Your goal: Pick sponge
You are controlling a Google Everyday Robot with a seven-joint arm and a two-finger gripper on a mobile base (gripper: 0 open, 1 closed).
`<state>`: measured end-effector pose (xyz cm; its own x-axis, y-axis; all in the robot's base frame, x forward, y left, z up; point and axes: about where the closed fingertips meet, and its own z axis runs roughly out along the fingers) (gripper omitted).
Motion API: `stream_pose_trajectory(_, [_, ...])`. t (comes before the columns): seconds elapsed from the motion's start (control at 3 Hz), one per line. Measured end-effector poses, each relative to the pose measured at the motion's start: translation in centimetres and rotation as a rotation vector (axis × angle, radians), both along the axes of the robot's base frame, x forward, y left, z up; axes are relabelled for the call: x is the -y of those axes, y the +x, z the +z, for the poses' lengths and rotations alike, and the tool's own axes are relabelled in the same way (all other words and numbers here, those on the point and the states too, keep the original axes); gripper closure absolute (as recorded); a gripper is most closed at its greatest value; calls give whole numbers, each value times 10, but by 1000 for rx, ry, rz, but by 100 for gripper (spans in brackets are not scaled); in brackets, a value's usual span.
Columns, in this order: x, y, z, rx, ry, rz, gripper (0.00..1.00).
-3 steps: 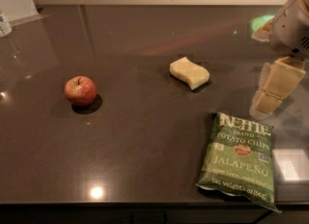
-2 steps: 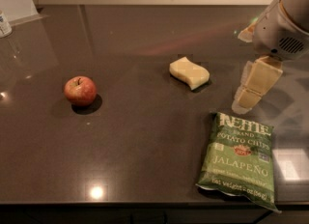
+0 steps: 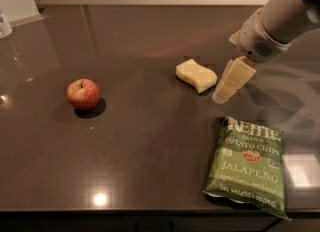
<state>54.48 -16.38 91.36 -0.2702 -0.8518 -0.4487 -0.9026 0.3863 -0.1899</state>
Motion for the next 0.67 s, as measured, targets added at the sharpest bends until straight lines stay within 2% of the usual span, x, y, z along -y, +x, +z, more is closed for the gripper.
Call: stream_pose_trajectory(0.67, [-6, 52, -34, -19, 69, -63, 0])
